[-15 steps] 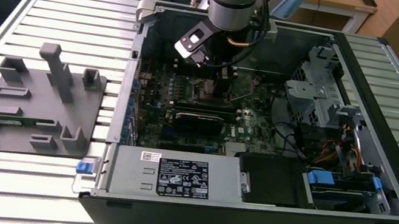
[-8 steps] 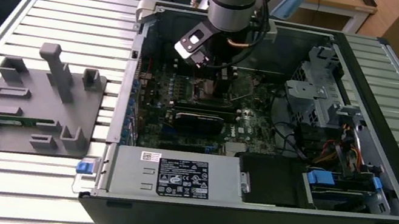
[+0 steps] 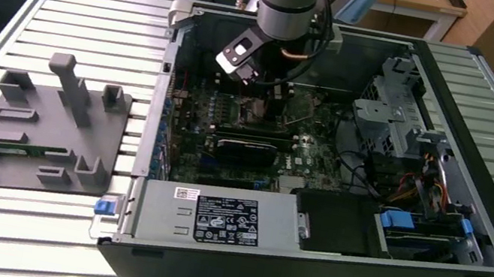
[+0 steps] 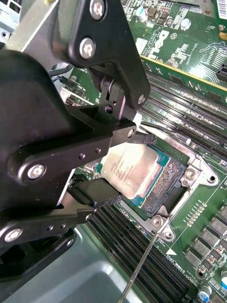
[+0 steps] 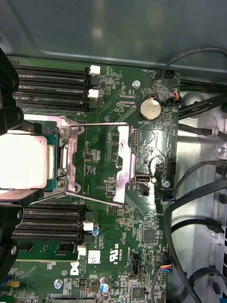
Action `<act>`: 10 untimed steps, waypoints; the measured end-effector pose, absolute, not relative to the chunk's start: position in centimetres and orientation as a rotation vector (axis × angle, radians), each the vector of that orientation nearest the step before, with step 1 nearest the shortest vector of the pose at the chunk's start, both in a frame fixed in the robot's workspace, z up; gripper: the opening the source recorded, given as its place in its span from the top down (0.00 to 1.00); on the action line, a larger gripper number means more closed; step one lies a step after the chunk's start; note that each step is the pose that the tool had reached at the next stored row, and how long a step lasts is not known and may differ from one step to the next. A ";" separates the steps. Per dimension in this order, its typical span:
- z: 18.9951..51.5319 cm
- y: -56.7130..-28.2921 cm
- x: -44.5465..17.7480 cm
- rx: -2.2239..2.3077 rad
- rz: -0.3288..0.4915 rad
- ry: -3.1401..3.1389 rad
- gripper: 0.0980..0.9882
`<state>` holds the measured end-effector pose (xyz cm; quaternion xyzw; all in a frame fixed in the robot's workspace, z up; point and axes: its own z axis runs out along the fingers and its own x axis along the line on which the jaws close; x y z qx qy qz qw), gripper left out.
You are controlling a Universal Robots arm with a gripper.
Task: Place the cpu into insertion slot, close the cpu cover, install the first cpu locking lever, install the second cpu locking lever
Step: 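Place the cpu into insertion slot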
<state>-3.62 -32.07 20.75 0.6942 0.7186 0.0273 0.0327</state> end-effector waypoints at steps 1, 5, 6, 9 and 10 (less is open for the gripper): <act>20.7 -32.1 -3.6 2.137 0.084 2.212 0.50; 20.6 -32.1 -3.6 2.137 0.084 2.212 0.50; 20.6 -32.1 -3.6 2.137 0.084 2.212 0.50; 20.5 -32.1 -3.6 2.137 0.084 2.212 0.50; 20.5 -32.1 -3.6 2.137 0.084 2.212 0.50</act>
